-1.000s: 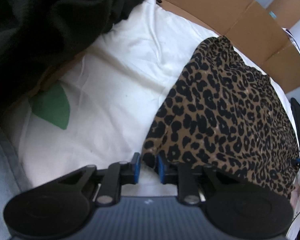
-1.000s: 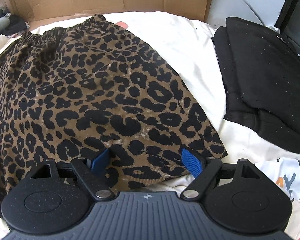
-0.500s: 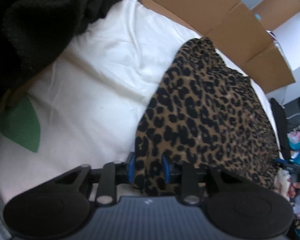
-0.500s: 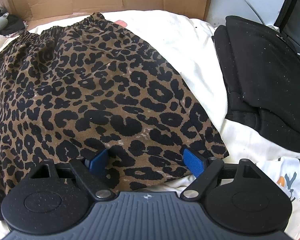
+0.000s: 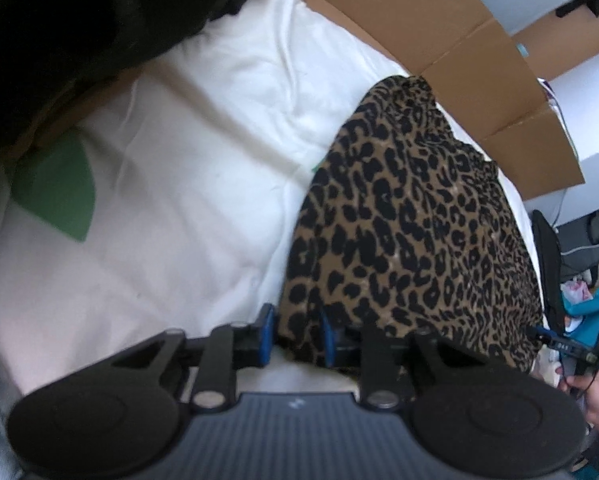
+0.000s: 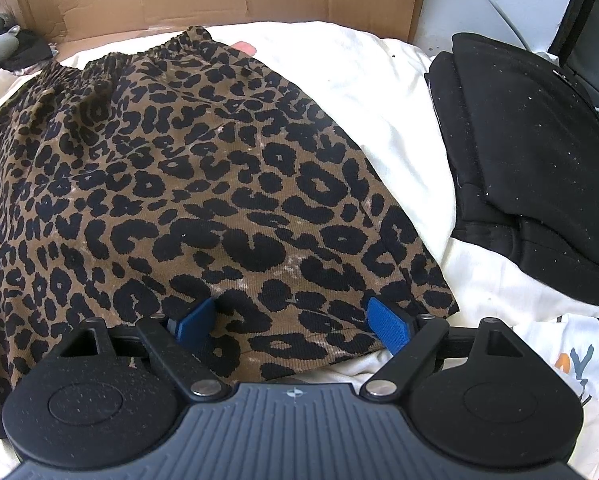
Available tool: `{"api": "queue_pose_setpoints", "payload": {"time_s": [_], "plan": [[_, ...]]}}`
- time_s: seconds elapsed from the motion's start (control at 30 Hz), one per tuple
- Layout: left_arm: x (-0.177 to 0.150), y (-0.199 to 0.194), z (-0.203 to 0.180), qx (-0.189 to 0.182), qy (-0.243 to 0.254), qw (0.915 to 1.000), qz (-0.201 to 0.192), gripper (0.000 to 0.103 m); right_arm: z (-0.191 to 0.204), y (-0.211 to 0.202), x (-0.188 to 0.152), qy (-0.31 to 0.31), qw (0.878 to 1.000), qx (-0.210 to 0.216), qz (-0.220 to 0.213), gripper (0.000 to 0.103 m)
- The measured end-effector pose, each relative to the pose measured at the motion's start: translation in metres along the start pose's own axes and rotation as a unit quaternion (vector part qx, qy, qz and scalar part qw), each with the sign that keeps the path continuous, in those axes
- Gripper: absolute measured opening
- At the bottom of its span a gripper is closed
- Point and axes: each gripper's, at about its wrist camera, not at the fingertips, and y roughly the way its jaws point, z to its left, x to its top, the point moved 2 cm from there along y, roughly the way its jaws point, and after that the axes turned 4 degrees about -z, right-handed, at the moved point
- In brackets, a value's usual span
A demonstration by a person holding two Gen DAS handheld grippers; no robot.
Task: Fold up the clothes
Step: 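Move the open left tool to the side edge of the skirt, then close the left tool on the skirt side edge and lift it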
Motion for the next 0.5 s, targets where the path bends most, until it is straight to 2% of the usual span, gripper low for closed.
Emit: {"api": "queue_pose_setpoints", "payload": {"time_s": [0.03, 0.23, 0.33, 0.5], "plan": [[0.000, -0.002, 0.001, 0.001, -0.003, 1.0000, -0.001, 0.010, 0.000, 0.000, 0.000, 0.000, 1.000, 0.001, 0.000, 0.088], [0.005, -0.016, 0.002, 0.002, -0.027, 0.9992, -0.028, 0.007, -0.001, -0.002, 0.000, -0.003, 1.000, 0.002, -0.001, 0.088], [0.007, -0.021, -0.003, 0.010, -0.025, 0.9990, -0.035, 0.006, -0.006, -0.005, -0.002, -0.003, 1.000, -0.019, -0.006, 0.088], [0.008, -0.032, -0.016, 0.016, -0.024, 0.9984, -0.049, 0.005, -0.022, -0.012, -0.005, 0.014, 0.999, -0.030, -0.007, 0.087]]}}
